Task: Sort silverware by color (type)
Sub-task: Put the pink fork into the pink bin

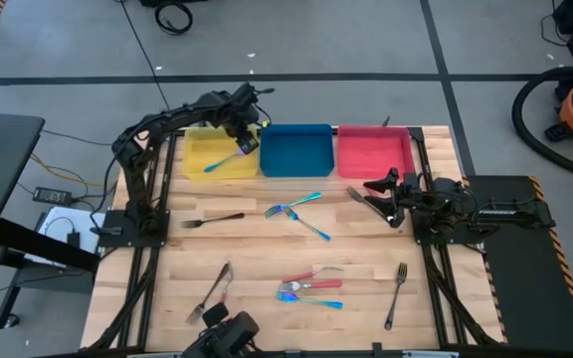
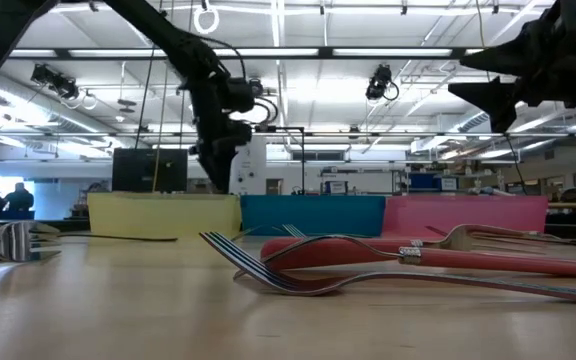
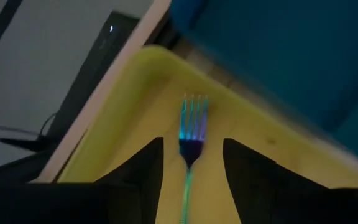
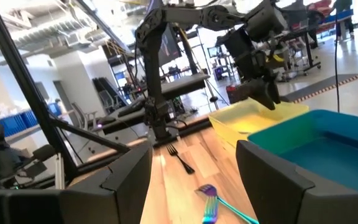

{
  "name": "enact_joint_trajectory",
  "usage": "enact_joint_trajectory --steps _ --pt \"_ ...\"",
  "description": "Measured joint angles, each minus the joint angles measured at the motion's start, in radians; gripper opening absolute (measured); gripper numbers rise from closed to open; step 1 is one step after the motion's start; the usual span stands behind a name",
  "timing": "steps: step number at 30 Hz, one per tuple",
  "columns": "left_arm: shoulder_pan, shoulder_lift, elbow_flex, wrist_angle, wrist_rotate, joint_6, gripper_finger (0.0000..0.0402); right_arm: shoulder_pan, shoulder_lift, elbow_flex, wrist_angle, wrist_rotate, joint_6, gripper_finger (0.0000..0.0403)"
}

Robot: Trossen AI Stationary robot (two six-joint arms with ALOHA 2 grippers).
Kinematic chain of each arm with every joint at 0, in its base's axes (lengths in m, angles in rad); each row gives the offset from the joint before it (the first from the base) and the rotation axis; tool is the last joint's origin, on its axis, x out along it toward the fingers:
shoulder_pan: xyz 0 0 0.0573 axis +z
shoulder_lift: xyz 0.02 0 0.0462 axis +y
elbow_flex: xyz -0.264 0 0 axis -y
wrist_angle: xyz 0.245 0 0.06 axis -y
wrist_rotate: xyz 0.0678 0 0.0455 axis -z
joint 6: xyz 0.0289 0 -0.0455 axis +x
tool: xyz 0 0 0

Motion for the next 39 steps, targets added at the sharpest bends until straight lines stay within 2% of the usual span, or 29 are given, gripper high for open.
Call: enact_joint_trajectory --steps 8,15,20,22,25,29,32,36,39 --pt "-0.059 -0.143 0.000 -0.024 0.142 -0.049 0.0167 0.000 0.044 0.000 0.035 0.008 0.007 0.0242" --pt "-0.142 -0.236 0.000 -0.092 0.147 -0.089 0.0167 0.000 0.135 0.005 0.125 0.027 0.010 0.0242" --pt "-0.208 -0.308 0.000 -0.100 0.147 -0.125 0.0167 0.000 0.202 0.095 0.067 0.035 -0.005 0.0242" --pt "-0.240 -0.339 0.000 -0.095 0.146 -0.133 0.0167 0.000 0.228 0.162 -0.044 0.053 -0.009 0.0241" --pt "-0.288 -0.381 0.000 -0.097 0.146 -0.126 0.0167 0.000 0.271 0.307 -0.312 0.098 0.026 0.0237" --pt "-0.341 -0.427 0.001 -0.097 0.147 -0.103 0.0167 0.000 0.335 0.498 -0.665 0.172 0.139 0.0231" --pt "-0.366 -0.445 0.001 -0.096 0.144 -0.076 0.0167 0.000 0.382 0.607 -0.879 0.183 0.226 0.0227" --pt "-0.375 -0.452 0.001 -0.097 0.142 -0.067 0.0167 0.000 0.443 0.690 -1.109 0.178 0.375 0.0226" --pt "-0.375 -0.451 0.001 -0.098 0.141 -0.065 0.0167 0.000 0.481 0.694 -1.221 0.155 0.454 0.0225"
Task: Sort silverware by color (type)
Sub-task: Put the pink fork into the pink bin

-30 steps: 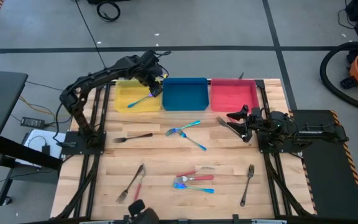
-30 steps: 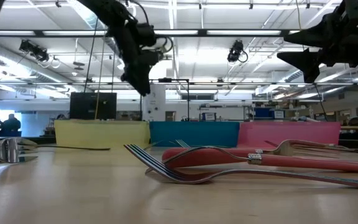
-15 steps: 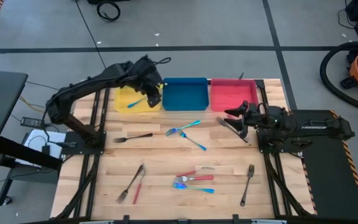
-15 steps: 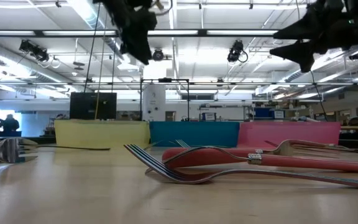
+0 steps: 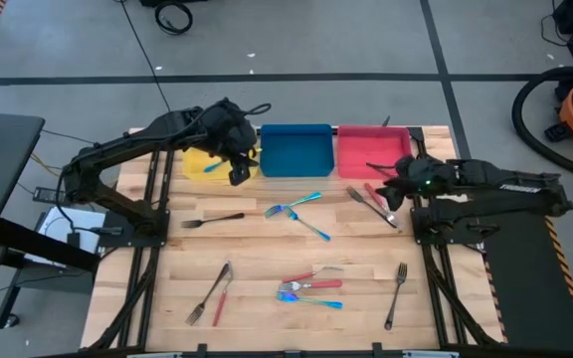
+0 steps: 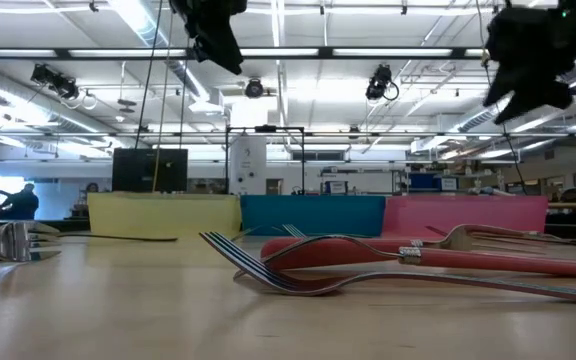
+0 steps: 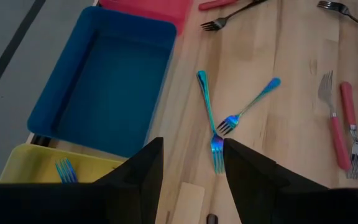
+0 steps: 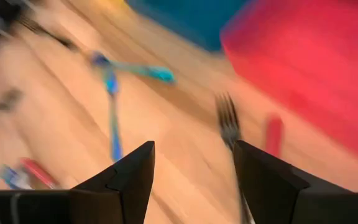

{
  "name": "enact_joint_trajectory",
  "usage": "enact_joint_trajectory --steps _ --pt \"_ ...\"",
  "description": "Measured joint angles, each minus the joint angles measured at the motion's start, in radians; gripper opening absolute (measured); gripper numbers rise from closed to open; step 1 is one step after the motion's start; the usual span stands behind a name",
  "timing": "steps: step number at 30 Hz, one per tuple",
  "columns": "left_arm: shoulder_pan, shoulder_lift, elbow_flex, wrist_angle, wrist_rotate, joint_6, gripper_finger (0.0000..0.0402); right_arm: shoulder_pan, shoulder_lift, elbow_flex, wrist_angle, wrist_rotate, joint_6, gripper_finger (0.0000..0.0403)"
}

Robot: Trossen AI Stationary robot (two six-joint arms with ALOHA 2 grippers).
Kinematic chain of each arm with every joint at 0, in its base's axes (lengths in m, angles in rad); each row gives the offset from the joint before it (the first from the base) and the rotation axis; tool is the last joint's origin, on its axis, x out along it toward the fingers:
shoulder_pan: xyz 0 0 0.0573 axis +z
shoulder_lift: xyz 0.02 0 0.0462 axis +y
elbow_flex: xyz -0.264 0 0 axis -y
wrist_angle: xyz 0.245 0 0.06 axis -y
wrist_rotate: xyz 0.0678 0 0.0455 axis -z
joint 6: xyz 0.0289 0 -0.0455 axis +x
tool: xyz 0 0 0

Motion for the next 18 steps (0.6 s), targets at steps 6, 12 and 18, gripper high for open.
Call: enact_joint_trajectory --steps 6,12,18 --pt "-0.001 0.000 0.000 0.001 0.000 0.001 0.0167 -0.001 0.088 -0.061 -0.057 -0.026 0.080 0.0225" --pt "0.000 0.000 0.000 0.001 0.000 0.004 0.0167 -0.018 0.194 -0.104 -0.041 -0.025 0.103 0.0225" --pt "0.000 0.001 0.000 0.001 0.000 0.022 0.0167 -0.055 0.297 -0.165 0.021 -0.025 0.097 0.0225"
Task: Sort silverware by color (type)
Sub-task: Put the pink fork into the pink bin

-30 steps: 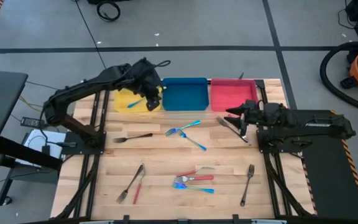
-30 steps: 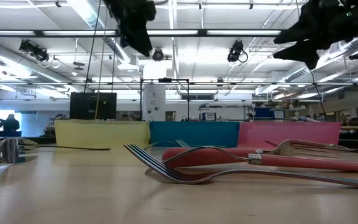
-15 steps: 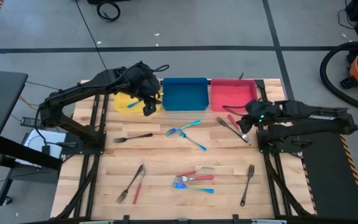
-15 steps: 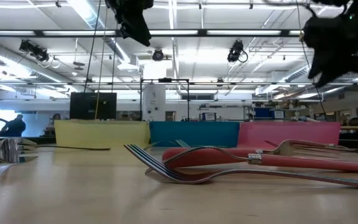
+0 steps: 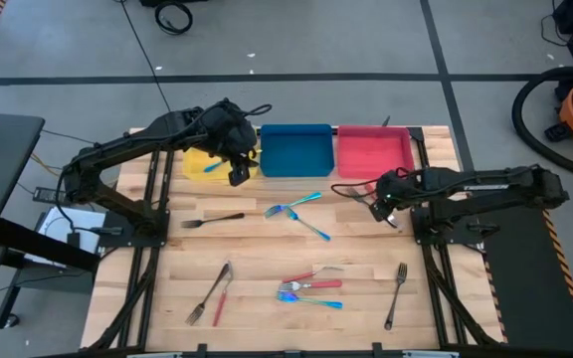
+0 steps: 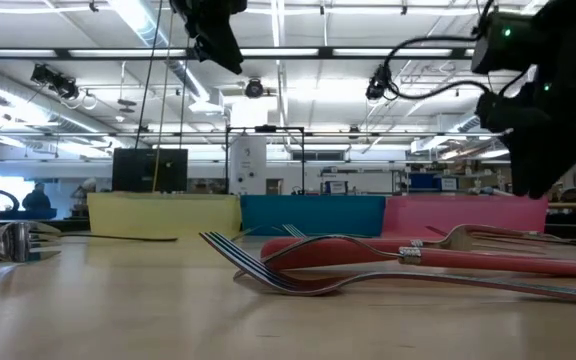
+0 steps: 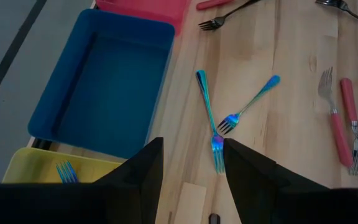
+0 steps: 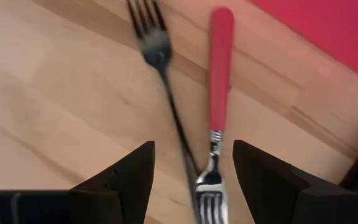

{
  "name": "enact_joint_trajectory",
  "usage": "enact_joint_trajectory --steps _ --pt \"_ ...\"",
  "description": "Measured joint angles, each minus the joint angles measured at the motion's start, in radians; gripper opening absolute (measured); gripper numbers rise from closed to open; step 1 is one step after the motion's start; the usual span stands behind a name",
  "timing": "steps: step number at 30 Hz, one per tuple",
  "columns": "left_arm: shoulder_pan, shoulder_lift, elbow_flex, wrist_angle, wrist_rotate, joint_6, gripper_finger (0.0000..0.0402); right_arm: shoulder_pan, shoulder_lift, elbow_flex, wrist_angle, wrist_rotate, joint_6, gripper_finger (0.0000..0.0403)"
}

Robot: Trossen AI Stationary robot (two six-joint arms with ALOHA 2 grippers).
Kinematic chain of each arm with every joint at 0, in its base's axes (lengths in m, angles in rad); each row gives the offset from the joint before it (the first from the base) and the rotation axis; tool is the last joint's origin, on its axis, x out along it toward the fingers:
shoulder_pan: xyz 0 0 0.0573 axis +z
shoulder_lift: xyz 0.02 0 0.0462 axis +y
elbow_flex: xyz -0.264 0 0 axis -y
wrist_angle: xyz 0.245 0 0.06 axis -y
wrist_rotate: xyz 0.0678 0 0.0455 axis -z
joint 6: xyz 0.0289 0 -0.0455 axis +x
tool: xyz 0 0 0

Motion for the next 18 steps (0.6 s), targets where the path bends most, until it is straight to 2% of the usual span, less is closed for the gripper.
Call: enact_joint_trajectory --steps 12,18 --pt "0.000 0.000 0.000 0.001 0.000 0.004 0.0167 -0.113 0.145 -0.084 0.176 -0.001 -0.077 0.0225" --pt "0.000 0.000 0.000 0.001 0.000 0.004 0.0167 -0.147 0.210 -0.089 0.193 -0.003 -0.100 0.0223"
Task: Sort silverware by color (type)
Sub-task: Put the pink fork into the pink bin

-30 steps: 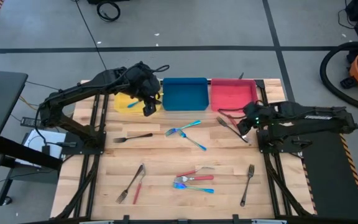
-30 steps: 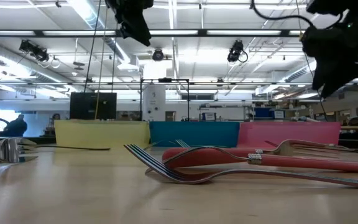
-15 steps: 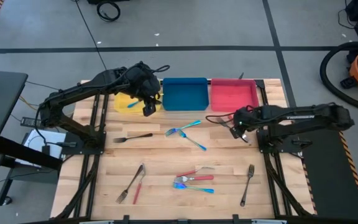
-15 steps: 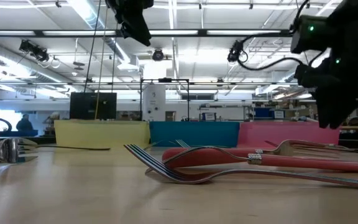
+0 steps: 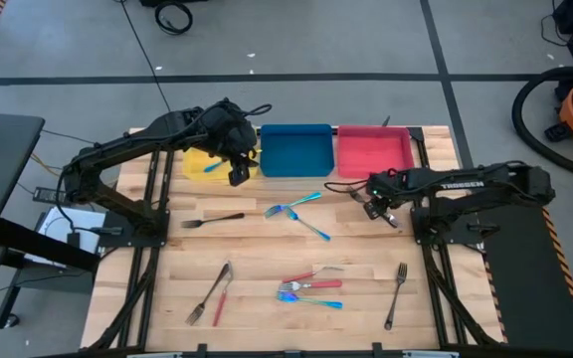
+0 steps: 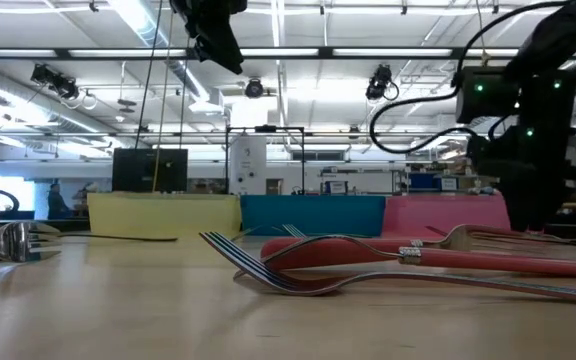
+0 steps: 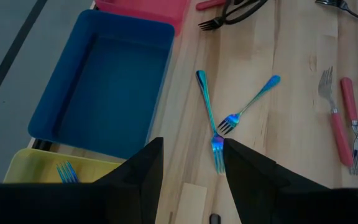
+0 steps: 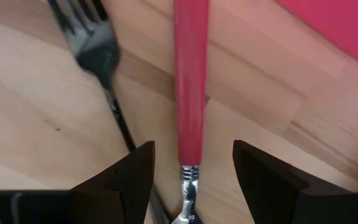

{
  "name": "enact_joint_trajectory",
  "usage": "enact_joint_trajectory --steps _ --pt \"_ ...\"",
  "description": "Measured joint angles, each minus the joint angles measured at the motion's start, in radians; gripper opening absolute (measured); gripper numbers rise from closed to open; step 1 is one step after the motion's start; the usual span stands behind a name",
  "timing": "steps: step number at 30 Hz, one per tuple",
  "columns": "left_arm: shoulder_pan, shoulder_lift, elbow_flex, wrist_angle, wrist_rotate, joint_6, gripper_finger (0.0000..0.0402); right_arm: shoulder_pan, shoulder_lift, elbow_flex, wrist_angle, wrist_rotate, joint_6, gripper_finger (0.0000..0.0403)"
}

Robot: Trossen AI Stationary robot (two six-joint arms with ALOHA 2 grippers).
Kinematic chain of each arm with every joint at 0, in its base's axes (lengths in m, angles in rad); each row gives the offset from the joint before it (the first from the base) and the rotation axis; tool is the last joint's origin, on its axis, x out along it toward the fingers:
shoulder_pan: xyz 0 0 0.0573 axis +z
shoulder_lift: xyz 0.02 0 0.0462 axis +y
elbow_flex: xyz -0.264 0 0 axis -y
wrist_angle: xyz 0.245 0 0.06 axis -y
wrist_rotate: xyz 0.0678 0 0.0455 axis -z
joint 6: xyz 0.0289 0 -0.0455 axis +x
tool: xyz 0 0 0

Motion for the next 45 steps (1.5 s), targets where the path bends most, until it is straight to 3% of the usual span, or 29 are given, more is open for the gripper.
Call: enact_joint_trajectory --steps 8,21,27,37,45 --pt "0.000 0.000 0.000 0.000 0.000 0.000 0.0167 -0.016 0.069 0.005 0.021 -0.001 -0.004 0.0185" --pt "0.000 0.000 0.000 -0.001 0.000 0.000 0.0167 -0.016 0.065 0.003 0.024 -0.023 -0.024 0.0059" --pt "0.000 0.000 0.000 -0.003 0.000 0.000 0.0167 -0.017 0.012 0.000 -0.024 -0.019 -0.050 0.0055" --pt "0.000 0.000 0.000 -0.003 0.000 0.001 0.0167 -0.016 -0.030 0.247 -0.249 0.020 -0.115 0.0055" --pt "0.000 0.000 0.000 -0.004 0.000 0.004 0.0167 -0.137 0.018 0.493 -0.208 0.200 -0.385 0.0053"
